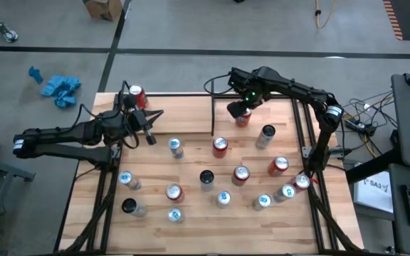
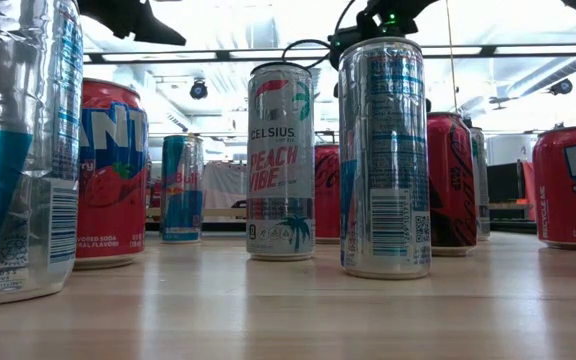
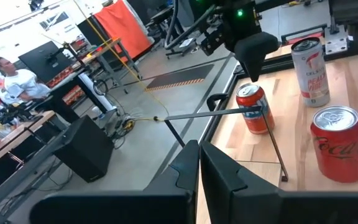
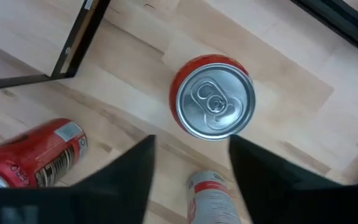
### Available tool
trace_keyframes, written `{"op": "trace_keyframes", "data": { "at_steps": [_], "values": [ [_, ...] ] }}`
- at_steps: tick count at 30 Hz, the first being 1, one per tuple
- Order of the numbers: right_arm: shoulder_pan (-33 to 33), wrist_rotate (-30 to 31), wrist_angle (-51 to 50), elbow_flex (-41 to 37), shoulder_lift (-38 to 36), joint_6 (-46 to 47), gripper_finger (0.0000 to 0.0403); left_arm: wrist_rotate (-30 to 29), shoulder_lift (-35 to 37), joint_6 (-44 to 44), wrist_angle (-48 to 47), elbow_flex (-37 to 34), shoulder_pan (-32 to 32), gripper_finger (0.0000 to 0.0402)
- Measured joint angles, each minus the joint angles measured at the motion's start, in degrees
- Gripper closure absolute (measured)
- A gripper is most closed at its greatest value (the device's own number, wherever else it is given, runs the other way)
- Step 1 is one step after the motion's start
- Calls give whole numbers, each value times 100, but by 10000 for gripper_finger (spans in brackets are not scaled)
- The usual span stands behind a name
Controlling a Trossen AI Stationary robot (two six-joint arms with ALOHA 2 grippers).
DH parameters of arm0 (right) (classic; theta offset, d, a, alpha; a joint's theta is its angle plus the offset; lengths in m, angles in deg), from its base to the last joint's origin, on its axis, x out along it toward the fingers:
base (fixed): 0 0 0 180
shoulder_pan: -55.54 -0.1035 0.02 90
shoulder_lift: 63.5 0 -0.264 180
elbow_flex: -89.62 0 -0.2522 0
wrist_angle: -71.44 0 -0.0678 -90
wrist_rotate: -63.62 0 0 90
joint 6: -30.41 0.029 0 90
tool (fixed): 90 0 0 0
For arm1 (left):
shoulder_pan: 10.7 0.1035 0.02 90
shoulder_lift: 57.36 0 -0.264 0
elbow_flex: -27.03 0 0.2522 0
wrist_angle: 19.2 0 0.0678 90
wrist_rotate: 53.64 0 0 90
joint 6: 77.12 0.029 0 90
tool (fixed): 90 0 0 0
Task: Place canned beverage on shelf
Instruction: Put the red soda can on the shelf
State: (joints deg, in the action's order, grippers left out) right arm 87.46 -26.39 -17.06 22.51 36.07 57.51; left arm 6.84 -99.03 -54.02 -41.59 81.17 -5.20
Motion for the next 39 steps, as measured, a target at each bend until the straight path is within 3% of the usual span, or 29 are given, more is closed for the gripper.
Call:
{"op": "trace_keyframes", "data": {
  "at_steps": [6,10,39],
  "values": [
    [15,4,2,0,0,142,73,0,-2,0,2,0,0,402],
    [37,83,99,-59,0,186,36,1,-2,0,2,-1,0,402],
    [225,258,1427,-1228,-2,250,38,4,-13,0,2,-2,0,402]
  ]
}}
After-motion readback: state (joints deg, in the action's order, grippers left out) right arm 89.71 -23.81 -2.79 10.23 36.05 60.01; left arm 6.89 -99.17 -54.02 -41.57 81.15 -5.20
